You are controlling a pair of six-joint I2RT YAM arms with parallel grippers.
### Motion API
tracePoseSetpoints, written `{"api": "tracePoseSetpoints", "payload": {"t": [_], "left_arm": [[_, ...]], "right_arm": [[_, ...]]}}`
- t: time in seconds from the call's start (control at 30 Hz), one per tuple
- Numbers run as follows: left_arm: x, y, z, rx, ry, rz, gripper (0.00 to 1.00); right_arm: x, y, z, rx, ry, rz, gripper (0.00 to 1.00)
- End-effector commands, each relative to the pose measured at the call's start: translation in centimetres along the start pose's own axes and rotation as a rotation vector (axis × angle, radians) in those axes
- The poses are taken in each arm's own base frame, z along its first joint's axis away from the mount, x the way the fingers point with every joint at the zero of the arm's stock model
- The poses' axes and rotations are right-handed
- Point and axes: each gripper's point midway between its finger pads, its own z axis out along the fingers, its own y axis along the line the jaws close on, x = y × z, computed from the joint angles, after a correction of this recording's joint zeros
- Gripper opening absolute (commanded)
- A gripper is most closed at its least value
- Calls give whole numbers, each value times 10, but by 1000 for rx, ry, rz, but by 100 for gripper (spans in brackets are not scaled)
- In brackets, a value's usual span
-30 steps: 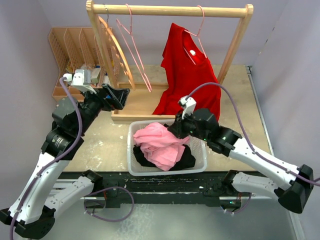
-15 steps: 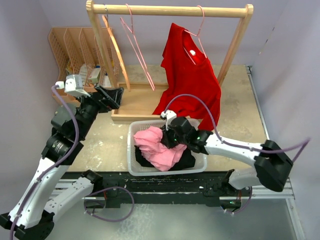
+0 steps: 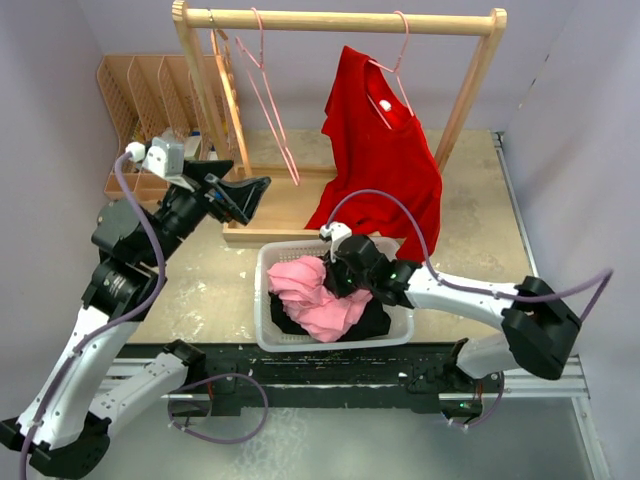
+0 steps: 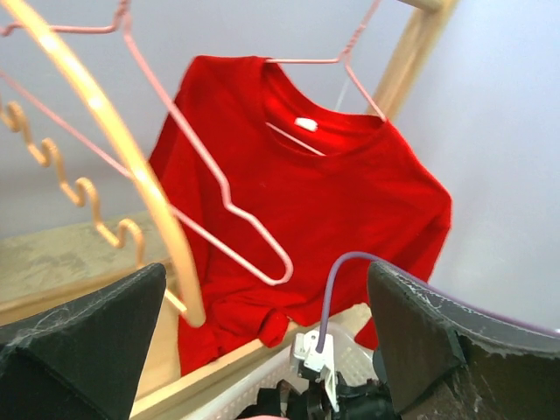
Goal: Remove the t-shirt from the hanger
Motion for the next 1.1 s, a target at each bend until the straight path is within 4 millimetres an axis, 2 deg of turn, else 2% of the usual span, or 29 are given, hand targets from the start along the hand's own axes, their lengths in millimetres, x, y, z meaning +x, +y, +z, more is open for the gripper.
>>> {"api": "tracePoseSetpoints", "payload": {"t": [0.0,0.13,0.2,0.27,0.4,0.53,0.63,0.77,0.9,1.03,1.07], "left_arm": [[-47,-40,6,179,-67,98,99],[-62,-53,20,236,-64,129,99],[-70,-58,25,252,-79,117,99],[-77,-64,31,274,-78,113,99],[-84,-68,54,287,-40,99,99],[-77,-65,77,278,13,86,99],[-77,-70,91,290,26,76,99],[-80,-89,111,293,23,121,99],[-75,-109,135,296,34,172,99],[-58,-115,165,343,79,201,99],[-53,-118,171,362,83,206,99]], "right_arm": [[-51,-2,-40,63,-117,-97,1],[-94,7,-82,57,-239,-154,8],[-109,9,-101,65,-284,-171,12],[-114,7,-115,80,-294,-189,14],[-147,6,-170,121,-423,-196,12],[-176,-1,-234,185,-579,-174,8],[-194,-9,-274,240,-682,-146,6],[-218,-22,-334,324,-857,-97,5],[-232,-38,-385,410,-1023,-13,5],[-232,-67,-403,594,-1059,110,3],[-232,-72,-402,642,-1048,123,3]]}}
